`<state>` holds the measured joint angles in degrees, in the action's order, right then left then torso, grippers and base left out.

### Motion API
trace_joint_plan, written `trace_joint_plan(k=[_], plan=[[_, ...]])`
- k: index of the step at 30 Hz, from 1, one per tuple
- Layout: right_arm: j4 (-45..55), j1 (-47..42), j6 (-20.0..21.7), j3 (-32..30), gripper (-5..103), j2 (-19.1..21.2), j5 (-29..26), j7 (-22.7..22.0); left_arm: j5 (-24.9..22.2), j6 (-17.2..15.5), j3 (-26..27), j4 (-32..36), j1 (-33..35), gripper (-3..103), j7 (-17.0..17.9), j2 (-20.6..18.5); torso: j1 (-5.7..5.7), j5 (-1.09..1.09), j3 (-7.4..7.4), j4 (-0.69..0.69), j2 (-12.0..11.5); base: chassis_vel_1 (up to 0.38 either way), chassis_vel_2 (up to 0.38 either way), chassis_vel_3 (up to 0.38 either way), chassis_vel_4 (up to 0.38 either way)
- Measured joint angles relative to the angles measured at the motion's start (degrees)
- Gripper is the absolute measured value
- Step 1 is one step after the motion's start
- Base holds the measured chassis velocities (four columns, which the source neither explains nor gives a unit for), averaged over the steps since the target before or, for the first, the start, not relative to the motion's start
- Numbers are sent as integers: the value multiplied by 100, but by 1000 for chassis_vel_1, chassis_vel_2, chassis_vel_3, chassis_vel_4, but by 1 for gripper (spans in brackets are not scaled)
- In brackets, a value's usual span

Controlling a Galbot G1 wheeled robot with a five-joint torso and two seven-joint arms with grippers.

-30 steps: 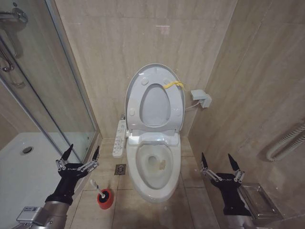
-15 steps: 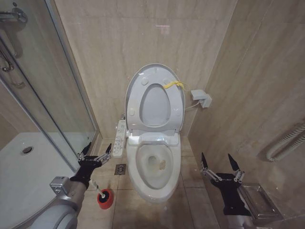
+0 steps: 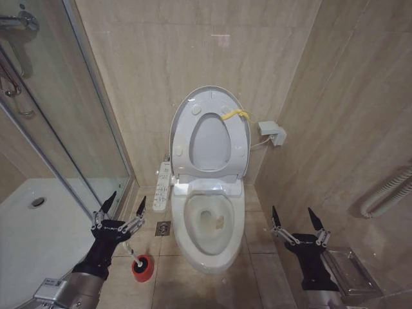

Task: Open the toilet lid, clean the toilet bowl with a toilet brush, close the toilet lid, and flush.

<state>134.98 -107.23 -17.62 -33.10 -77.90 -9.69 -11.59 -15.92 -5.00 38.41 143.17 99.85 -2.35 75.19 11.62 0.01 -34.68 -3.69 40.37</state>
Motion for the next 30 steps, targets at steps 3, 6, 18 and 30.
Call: trace_joint_plan(k=[3, 6, 18, 30], plan=[[0, 0, 0, 0, 100, 0, 0, 0, 6, 11, 1, 0, 2, 86, -2, 1, 0, -1, 0, 0, 0, 0, 0, 0, 0], [0, 0, 0, 0, 100, 0, 0, 0, 148, 316, -49, -174, 18, 98, -10, 35, 0, 1, 0, 1, 0, 0, 0, 0, 0], [-1, 0, 0, 0, 100, 0, 0, 0, 660, 1407, -266, -997, 28, 99, -13, 155, 0, -1, 0, 2, 0, 0, 0, 0, 0], [0, 0, 0, 0, 100, 0, 0, 0, 651, 1971, -280, -2270, 15, 97, -3, 176, 0, -1, -1, 2, 0, 0, 0, 0, 0]])
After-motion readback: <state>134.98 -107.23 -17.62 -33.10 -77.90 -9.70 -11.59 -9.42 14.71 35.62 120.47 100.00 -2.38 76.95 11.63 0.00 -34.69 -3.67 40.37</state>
